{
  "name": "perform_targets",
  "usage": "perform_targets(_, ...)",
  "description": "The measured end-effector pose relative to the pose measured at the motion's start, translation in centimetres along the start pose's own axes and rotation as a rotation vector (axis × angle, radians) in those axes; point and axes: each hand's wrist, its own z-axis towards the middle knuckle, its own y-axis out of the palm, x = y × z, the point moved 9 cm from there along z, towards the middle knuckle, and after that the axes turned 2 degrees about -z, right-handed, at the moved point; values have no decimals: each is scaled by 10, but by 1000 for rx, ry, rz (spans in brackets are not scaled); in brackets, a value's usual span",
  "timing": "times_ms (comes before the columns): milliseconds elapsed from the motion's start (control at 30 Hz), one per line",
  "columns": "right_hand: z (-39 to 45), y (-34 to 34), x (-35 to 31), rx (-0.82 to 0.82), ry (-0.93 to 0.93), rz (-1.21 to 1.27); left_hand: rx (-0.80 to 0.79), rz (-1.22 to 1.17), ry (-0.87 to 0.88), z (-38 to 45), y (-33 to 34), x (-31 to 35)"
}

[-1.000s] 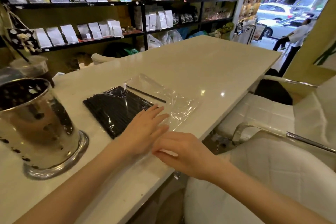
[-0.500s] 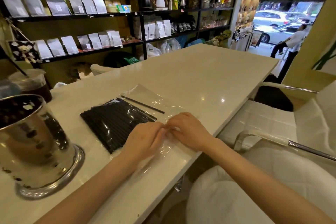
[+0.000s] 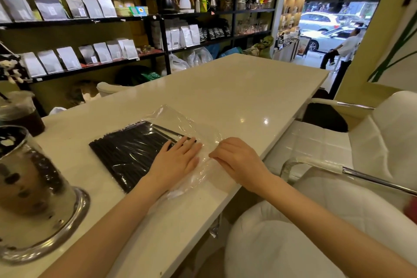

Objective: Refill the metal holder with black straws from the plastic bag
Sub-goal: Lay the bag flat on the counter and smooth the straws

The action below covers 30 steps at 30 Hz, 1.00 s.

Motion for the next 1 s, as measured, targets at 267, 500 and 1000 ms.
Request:
perform_targets(267,-38,-35,-13,95,-149,-117,-32,-51,-22,-2,-1,3)
perform_targets(500,-61,-39,-24,42,-205,-177,-14,-55,-22,-2,-3,3)
perform_targets(1000,-10,-21,20,-239,305,199,455,-449,-290,-54,-64,-17)
